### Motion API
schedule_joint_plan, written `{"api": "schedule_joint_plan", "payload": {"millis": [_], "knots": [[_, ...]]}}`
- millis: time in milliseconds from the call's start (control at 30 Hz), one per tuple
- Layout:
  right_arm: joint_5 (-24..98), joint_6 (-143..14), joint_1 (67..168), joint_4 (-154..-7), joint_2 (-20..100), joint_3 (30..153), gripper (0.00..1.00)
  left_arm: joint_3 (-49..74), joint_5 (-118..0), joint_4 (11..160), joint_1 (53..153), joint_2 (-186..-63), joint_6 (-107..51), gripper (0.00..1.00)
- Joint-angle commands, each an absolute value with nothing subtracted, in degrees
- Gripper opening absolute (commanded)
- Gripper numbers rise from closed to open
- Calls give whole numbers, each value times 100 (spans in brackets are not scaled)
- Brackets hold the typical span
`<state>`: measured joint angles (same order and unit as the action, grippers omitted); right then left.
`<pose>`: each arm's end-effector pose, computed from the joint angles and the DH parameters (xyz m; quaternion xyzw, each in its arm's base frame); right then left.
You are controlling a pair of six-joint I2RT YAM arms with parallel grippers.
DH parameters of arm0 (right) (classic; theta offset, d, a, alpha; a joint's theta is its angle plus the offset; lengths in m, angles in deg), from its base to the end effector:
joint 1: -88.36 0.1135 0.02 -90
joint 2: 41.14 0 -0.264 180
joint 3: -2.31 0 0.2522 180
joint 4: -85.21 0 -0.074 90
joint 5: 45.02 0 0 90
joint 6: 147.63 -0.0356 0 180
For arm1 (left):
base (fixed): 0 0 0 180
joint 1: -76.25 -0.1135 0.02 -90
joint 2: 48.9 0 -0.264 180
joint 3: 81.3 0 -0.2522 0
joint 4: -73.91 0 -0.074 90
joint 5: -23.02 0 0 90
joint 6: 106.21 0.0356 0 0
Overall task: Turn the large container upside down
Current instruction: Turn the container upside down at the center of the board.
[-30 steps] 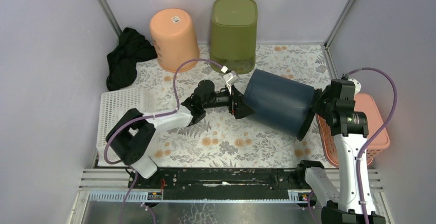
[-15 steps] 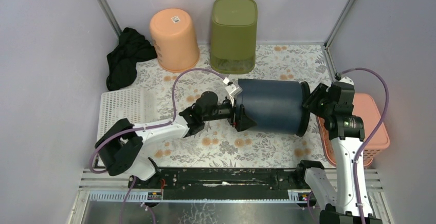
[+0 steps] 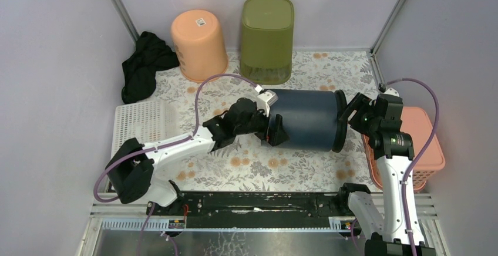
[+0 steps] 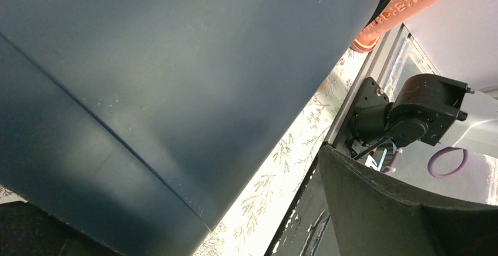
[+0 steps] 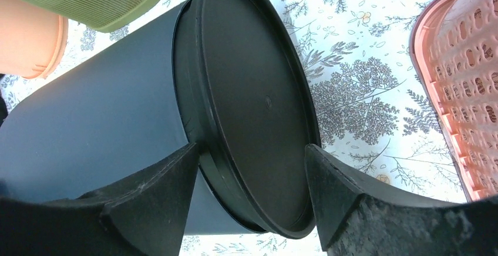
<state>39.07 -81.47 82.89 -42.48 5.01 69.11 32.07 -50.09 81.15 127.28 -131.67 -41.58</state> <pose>0.1658 -0.0122 0.3354 0.1963 0.8500 0.1221 0.4733 0.1984 -0.2617 0.2624 0.2622 0.7881 -0.4324 0.3510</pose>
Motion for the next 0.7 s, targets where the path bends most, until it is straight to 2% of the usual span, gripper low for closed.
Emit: {"api": "schedule_joint_plan", "payload": {"millis": [0,133,400,500,667], "knots": [[2901,-8250,8467,-3668,431,7017,73,2611,-4789,7885,12911,-13170,-3901,100],[2857,-8288,8467,-3687,365,7131,62,2571,-4851,7932,12917,-13228,-3896,100],[2901,-8080,8467,-3575,657,7139,55,2332,-4678,7942,12921,-13452,-4002,100],[2886,-8057,8467,-3603,654,7186,35,2162,-4598,8002,12988,-13583,-4016,100],[2751,-7959,8467,-3575,748,7485,20,2051,-4601,8058,13114,-13752,-4020,100]]}}
